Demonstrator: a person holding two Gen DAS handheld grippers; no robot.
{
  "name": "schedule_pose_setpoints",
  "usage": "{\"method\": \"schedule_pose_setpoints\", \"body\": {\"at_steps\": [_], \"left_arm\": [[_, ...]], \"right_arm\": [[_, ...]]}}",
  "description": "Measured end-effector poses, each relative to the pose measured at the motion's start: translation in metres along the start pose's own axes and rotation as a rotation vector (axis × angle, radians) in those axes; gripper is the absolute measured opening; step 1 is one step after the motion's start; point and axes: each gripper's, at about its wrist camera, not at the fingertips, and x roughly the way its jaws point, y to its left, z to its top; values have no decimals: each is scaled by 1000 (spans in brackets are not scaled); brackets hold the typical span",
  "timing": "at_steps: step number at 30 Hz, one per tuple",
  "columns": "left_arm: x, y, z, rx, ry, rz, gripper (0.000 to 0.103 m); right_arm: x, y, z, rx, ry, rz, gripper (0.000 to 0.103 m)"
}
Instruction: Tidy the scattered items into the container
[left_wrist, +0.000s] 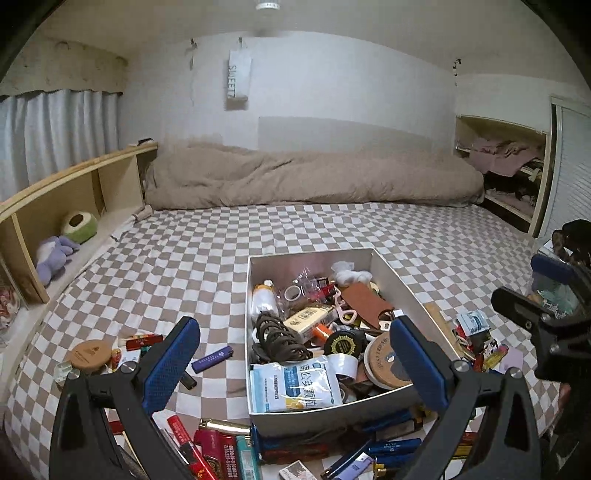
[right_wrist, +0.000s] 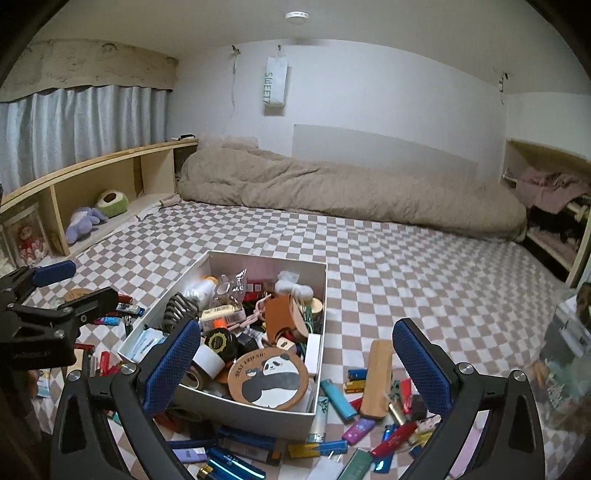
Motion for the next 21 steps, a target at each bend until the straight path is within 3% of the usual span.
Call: {"method": "schedule_pose_setpoints", "body": {"at_steps": [7, 21], "left_arm": [[-8, 10, 3, -29, -17, 6, 103], [-8, 10, 2, -9, -20, 37, 103]], "right_arm": [[-2, 7, 14, -22, -14, 6, 103], [-8, 0, 5, 24, -30, 7, 103]]}}
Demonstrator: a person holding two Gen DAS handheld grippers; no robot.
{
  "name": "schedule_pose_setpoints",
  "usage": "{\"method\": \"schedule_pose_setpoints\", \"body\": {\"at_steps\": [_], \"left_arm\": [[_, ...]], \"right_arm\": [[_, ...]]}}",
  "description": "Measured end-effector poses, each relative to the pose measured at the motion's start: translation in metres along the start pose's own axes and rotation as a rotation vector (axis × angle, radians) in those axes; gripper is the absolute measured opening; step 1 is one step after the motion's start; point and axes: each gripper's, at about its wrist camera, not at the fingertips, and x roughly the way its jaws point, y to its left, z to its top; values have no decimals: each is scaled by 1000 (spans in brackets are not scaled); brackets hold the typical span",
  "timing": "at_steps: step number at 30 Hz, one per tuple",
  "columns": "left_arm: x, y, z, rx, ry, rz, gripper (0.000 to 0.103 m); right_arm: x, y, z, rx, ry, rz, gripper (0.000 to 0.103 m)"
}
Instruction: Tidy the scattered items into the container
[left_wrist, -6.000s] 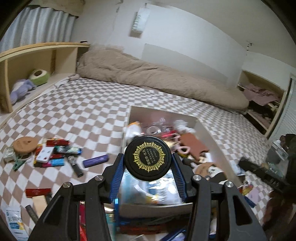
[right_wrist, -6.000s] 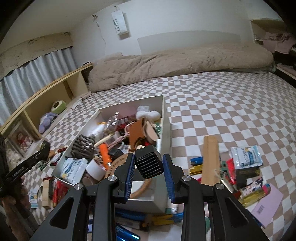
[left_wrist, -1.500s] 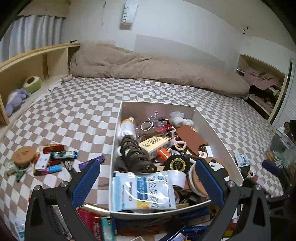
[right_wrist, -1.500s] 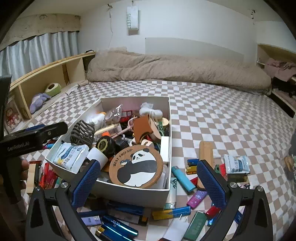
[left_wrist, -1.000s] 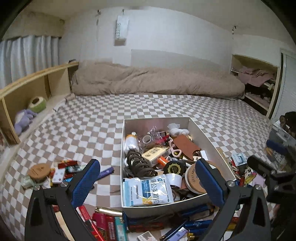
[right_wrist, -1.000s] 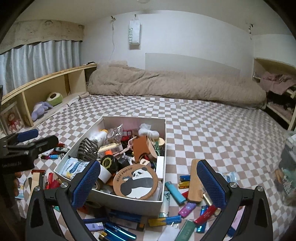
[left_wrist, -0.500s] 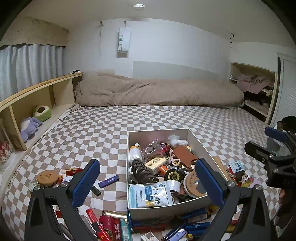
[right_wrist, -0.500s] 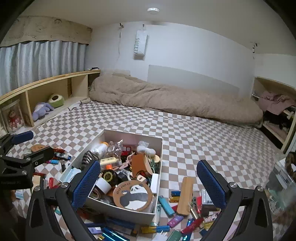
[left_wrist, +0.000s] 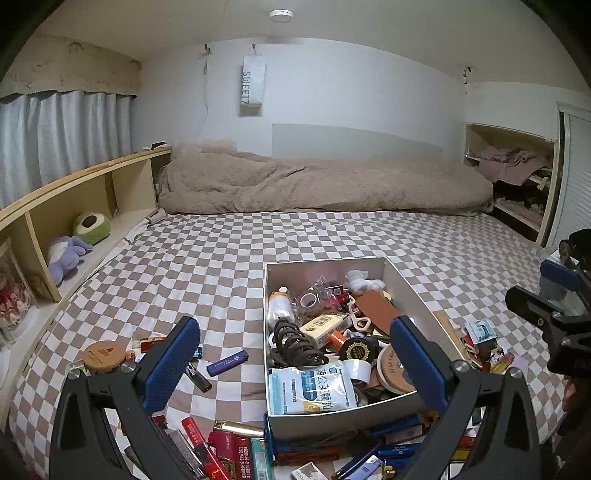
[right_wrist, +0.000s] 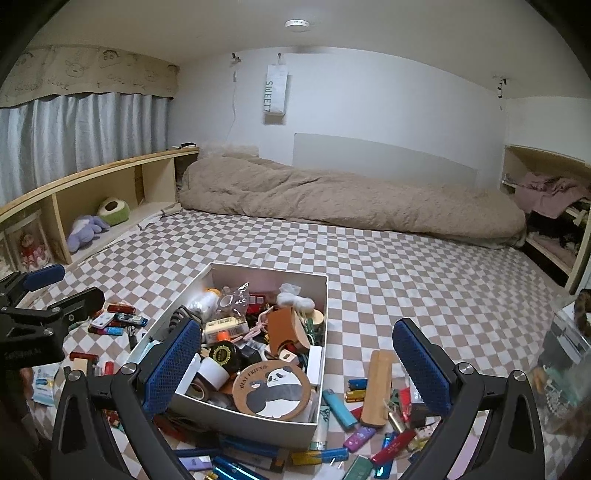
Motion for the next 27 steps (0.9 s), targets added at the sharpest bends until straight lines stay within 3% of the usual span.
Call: {"method": "schedule_pose_setpoints", "body": {"at_steps": [27], "left_arm": [[3, -5, -2, 15, 10, -31, 103]], "right_arm": [[1, -2, -3, 14, 11, -1, 103]]}}
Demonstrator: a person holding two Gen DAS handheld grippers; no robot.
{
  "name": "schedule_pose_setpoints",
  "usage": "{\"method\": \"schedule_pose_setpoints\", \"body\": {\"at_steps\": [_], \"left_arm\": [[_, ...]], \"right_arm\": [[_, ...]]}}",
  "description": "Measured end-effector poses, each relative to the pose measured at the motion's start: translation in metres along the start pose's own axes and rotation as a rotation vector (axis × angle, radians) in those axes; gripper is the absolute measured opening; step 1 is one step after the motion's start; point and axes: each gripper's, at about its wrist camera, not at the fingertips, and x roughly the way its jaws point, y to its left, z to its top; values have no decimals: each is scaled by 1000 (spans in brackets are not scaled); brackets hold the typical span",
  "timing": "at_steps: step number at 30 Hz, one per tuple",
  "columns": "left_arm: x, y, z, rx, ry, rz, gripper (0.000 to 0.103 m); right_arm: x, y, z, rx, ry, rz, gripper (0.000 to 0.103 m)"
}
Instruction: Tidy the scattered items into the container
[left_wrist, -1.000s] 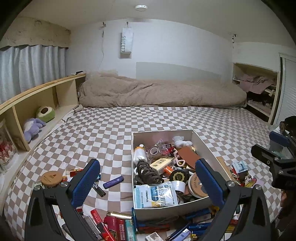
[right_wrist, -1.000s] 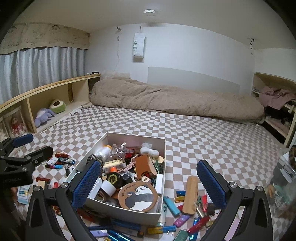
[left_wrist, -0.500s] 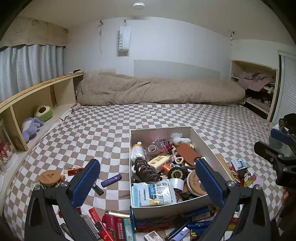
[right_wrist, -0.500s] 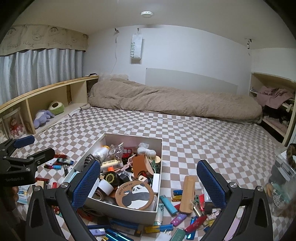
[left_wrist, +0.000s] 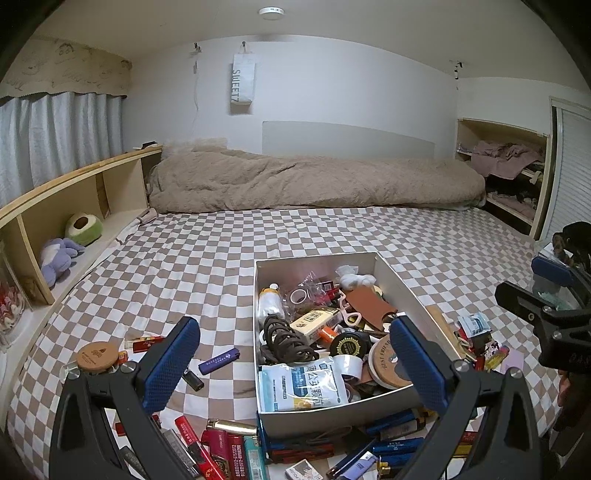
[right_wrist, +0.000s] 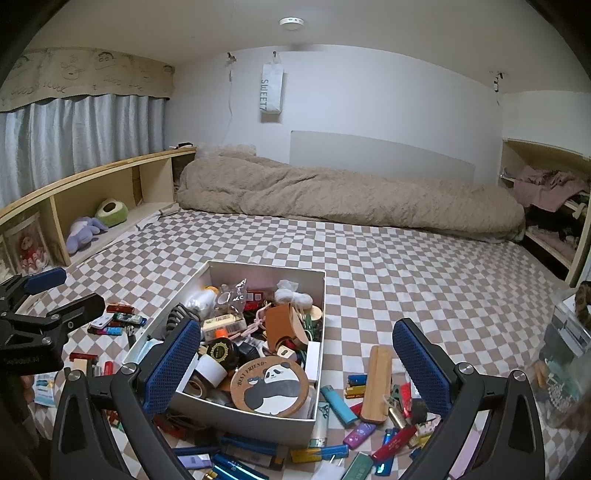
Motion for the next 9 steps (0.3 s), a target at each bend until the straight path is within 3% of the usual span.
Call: {"method": "schedule_pose_setpoints", "body": {"at_steps": [9], "left_arm": [[-1, 2, 0, -14, -5, 1, 103]], "right_arm": [[1, 0, -1, 4, 6, -2, 103]]}}
